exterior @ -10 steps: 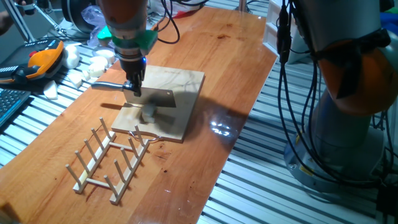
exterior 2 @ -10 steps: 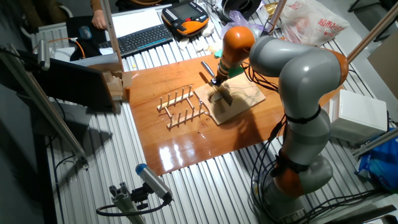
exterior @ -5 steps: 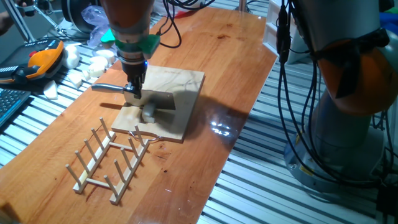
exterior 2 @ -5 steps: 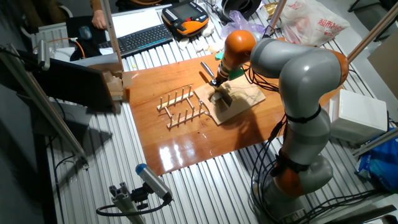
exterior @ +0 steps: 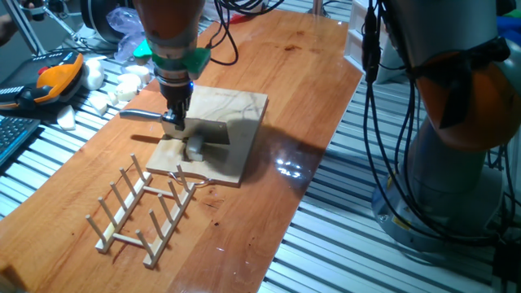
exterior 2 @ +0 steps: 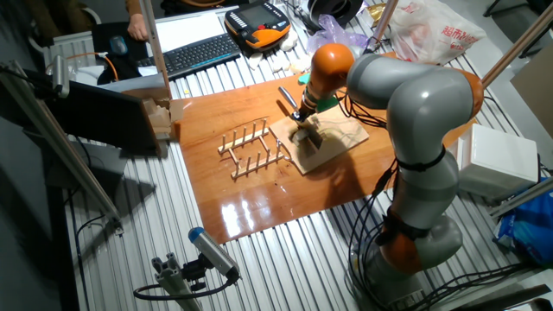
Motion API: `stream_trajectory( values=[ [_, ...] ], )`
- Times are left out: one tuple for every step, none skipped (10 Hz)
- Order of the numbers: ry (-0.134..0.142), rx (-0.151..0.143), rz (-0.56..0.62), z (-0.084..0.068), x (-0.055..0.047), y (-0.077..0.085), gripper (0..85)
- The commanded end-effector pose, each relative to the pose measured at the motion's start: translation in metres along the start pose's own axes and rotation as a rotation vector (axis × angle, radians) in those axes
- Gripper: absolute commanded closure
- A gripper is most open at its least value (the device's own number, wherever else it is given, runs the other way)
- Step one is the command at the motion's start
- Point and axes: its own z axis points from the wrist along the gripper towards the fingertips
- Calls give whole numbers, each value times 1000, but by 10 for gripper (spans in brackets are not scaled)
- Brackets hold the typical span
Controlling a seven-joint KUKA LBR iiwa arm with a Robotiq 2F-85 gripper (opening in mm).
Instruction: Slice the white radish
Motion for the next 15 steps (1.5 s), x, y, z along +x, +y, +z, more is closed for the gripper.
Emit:
stream_trajectory(
  values=[
    [7, 6, 5, -14, -2, -1, 850],
    [19, 14, 9, -23, -1, 1, 850],
    [22, 17, 12, -26, 0, 1, 850],
    [22, 15, 13, -26, 0, 2, 850],
    [21, 11, 14, -25, -1, 2, 850],
    [18, 12, 15, -22, -2, 2, 850],
    [15, 6, 14, -20, -3, 2, 850],
    [12, 3, 15, -17, -4, 3, 850],
    [11, 8, 20, -21, -4, 5, 850],
    [27, 4, 31, -30, -4, 8, 850],
    [40, 6, 37, -36, -3, 11, 850],
    [42, 9, 40, -36, -2, 13, 850],
    [34, 7, 42, -30, -2, 14, 850],
    [20, 8, 42, -21, -2, 14, 850],
    [8, 1, 38, -14, -2, 13, 850]
  ],
)
